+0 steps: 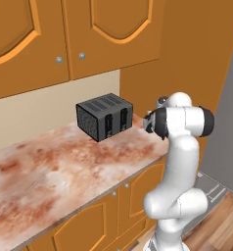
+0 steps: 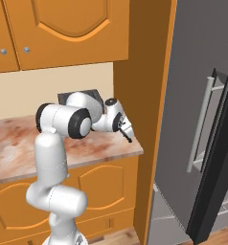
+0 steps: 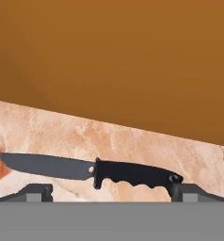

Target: Retrieve the butter from the fridge and place it on a plate on the dining table. Then retrieve the butter knife by the fridge and place it near the plate.

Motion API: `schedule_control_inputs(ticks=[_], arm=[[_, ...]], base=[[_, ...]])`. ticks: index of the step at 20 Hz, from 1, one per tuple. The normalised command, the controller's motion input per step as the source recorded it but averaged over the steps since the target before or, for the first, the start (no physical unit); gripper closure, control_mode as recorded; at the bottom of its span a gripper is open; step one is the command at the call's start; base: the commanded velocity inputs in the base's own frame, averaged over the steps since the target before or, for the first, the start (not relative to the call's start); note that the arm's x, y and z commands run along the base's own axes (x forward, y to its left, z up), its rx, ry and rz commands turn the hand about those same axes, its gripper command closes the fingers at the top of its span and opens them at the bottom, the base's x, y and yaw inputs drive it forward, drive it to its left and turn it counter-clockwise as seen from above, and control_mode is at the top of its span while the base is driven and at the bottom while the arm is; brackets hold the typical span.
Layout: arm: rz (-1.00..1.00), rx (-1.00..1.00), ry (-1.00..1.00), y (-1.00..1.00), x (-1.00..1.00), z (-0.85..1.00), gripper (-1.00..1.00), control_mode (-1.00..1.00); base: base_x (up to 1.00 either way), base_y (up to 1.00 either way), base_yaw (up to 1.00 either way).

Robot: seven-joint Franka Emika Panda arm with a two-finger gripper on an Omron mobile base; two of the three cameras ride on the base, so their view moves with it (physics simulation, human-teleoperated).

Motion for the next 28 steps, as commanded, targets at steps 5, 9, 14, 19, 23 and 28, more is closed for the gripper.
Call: schedule_control_inputs(ticks=[5, 9, 14, 19, 23, 28], arm=[[-0.01, 0.00, -0.01, -0.04, 0.05, -0.19, -1.00, -1.00], [0.00, 0.00, 0.00, -0.03, 0.14, -0.17, -1.00, -1.00], [0.00, 0.00, 0.00, -0.15, 0.23, -0.02, -1.00, -1.00], [0.00, 0.00, 0.00, -0.07, 0.02, -0.16, -1.00, -1.00], [0.00, 0.00, 0.00, -0.05, 0.08, -0.22, -1.00, -1.00], [-0.01, 0.00, 0.01, -0.03, 0.00, -0.21, -1.00, -1.00]], base=[[0.00, 0.00, 0.00], [0.00, 0.00, 0.00], [0.00, 0.00, 0.00], [0.00, 0.00, 0.00], [0.00, 0.00, 0.00], [0.00, 0.00, 0.00]])
